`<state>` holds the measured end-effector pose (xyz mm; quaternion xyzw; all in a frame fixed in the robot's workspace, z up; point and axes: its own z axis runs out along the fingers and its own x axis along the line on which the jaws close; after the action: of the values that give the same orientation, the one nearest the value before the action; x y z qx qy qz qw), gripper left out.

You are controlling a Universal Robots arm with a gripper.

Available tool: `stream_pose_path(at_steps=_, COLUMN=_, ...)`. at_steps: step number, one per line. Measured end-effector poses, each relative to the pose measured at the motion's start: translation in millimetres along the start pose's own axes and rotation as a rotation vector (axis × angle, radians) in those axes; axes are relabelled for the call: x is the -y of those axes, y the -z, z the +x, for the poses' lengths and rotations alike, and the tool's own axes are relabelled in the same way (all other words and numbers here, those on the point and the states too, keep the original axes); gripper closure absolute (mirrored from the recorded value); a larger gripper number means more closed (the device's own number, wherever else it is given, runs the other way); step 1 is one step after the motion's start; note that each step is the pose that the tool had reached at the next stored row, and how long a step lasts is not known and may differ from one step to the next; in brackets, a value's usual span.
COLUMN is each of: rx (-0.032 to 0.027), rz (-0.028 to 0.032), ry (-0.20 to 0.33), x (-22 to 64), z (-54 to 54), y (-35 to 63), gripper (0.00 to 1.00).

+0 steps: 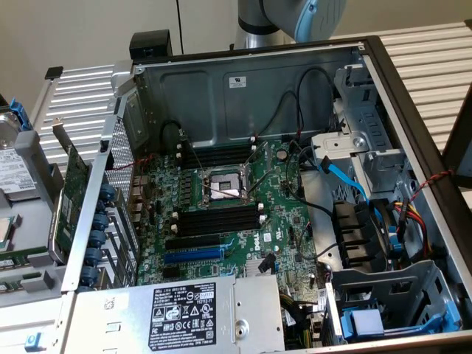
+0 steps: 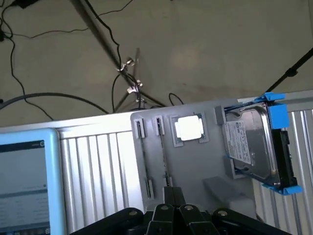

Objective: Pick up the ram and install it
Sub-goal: 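Pick up the ram and move it above insertion slot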

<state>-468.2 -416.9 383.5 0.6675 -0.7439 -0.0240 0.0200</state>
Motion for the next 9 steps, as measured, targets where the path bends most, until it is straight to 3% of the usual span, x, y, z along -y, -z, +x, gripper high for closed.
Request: stream_pose_path(at_steps=9, rx=-0.0103, rz=-0.0004, ry=0.164, x=0.0, z=0.0, y=0.0, gripper=0.89)
